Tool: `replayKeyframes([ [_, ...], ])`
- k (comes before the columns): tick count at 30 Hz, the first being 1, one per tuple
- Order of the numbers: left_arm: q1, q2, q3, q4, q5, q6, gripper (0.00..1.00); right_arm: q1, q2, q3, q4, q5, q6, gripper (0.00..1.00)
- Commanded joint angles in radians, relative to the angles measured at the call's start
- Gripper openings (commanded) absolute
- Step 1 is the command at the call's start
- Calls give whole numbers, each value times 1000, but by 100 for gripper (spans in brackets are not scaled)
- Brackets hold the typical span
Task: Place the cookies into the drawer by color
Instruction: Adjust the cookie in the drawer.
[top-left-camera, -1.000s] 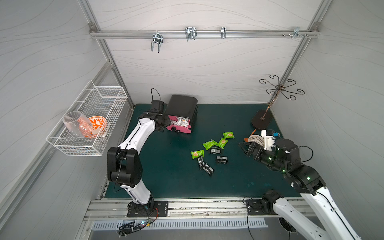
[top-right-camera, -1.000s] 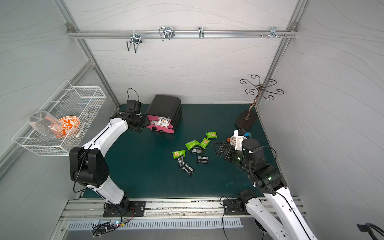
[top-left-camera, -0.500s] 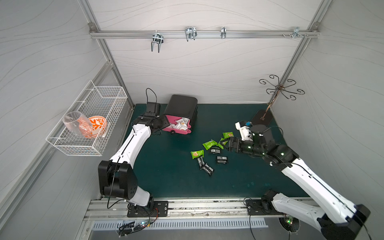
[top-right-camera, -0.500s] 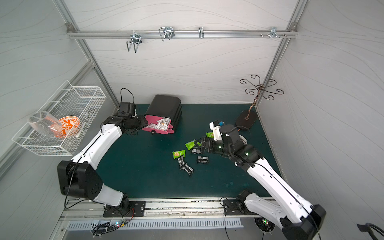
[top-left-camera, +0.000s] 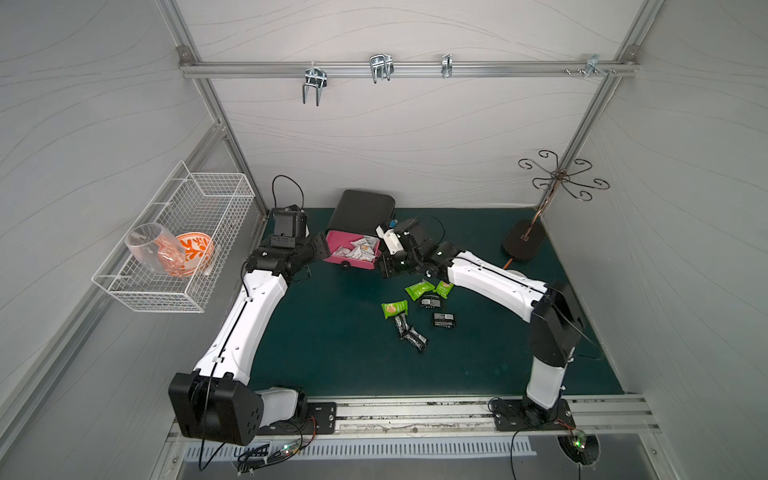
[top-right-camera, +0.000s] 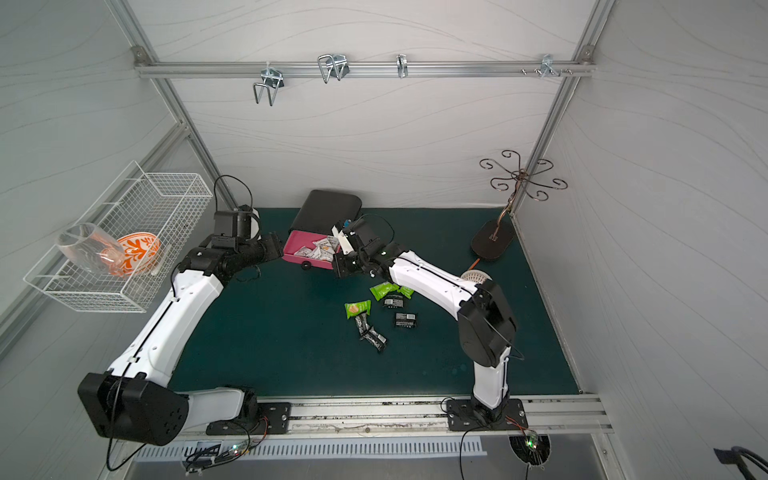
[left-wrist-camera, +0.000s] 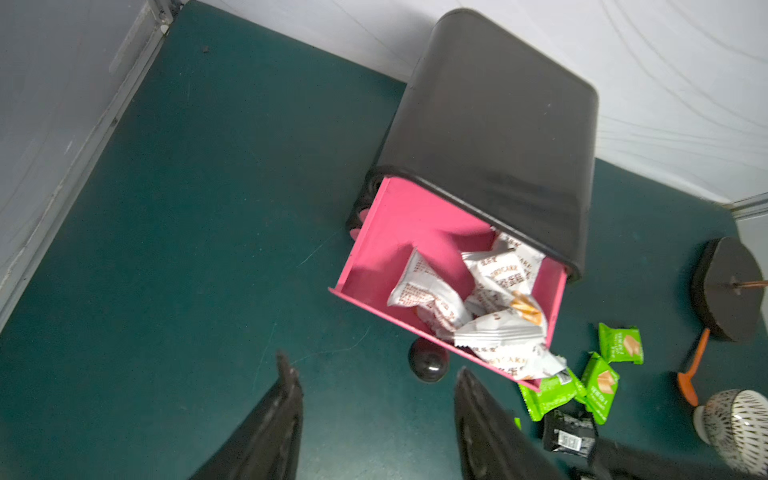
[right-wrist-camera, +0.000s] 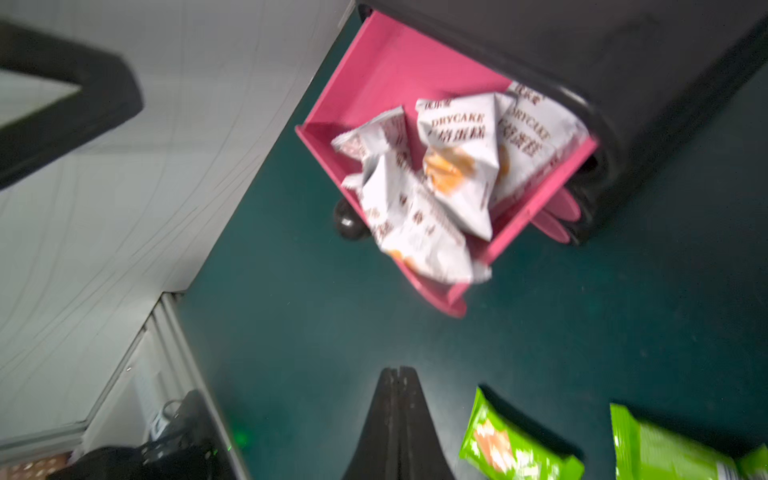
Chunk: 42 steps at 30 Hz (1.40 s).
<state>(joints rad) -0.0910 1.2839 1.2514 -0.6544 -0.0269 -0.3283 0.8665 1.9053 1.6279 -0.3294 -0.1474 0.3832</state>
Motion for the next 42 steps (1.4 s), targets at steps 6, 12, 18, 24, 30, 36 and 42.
replayKeyframes([
  [6,46,-29,-23,71,76,-3,63,1,138,160,15,11,-15,0],
  [12,50,-28,-24,69,105,-5,63,1,246,276,-4,-14,-4,0],
  [18,53,-30,-32,76,113,-14,63,-1,379,457,-33,-38,16,0],
  [24,60,-30,-41,88,129,-17,63,-1,513,699,-114,-89,52,2],
  [30,64,-21,-45,97,151,-35,63,-1,363,608,-82,-74,36,8],
  [36,76,-9,-61,122,188,-52,56,-1,119,401,-57,-64,14,12],
  [42,62,-31,-154,197,271,-196,42,-6,-213,75,-65,-22,7,20],
])
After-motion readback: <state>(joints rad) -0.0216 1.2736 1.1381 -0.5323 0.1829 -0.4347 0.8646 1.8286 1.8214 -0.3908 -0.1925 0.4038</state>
